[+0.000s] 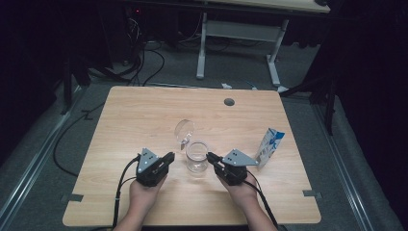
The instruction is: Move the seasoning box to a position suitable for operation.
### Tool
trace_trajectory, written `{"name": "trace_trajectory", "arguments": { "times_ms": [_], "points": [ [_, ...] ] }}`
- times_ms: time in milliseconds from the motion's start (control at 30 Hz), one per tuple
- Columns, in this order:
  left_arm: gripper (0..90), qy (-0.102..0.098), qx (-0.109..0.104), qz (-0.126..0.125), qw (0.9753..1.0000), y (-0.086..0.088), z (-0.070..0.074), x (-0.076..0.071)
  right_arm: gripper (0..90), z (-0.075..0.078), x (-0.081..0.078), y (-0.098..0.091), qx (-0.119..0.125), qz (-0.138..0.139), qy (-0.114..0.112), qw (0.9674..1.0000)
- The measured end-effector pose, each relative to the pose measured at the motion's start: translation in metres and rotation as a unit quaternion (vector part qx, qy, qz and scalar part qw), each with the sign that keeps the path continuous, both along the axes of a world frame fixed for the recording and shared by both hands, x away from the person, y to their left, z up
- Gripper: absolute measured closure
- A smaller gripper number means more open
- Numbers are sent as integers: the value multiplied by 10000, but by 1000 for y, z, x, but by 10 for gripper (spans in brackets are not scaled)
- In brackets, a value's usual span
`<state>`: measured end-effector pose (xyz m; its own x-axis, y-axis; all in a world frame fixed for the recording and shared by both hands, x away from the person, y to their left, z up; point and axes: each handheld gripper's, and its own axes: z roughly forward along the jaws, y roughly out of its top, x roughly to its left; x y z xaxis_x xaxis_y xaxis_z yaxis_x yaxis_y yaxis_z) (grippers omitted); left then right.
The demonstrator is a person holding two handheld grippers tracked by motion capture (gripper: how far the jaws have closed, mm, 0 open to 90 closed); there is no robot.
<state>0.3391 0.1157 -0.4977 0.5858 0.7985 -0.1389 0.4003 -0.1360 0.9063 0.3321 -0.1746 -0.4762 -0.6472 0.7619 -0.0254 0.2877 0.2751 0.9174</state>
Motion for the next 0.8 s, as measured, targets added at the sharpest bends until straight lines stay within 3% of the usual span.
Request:
{"name": "trace_trajectory", "arguments": {
  "times_ms": [133, 367, 467, 633, 800],
  "points": [
    [759, 125, 364, 22, 9993, 16, -11, -7, 787, -4, -5, -8, -72, -65, 146, 9998],
    [699, -12, 964, 103, 9953, 27, -23, -22, 726, -18, -12, -29, -190, -423, 292, 9985],
    [680, 100, 781, 131, 9968, 35, -25, -22, 708, -24, -16, -39, -241, -623, 340, 9972],
    [657, 116, 596, 314, 9977, 49, -25, -18, 673, -26, -27, -61, -294, -969, 302, 9944],
    [631, 105, 631, 361, 9973, 50, -26, -18, 646, -21, -39, -84, -153, -1281, 256, 9913]
  ]
}}
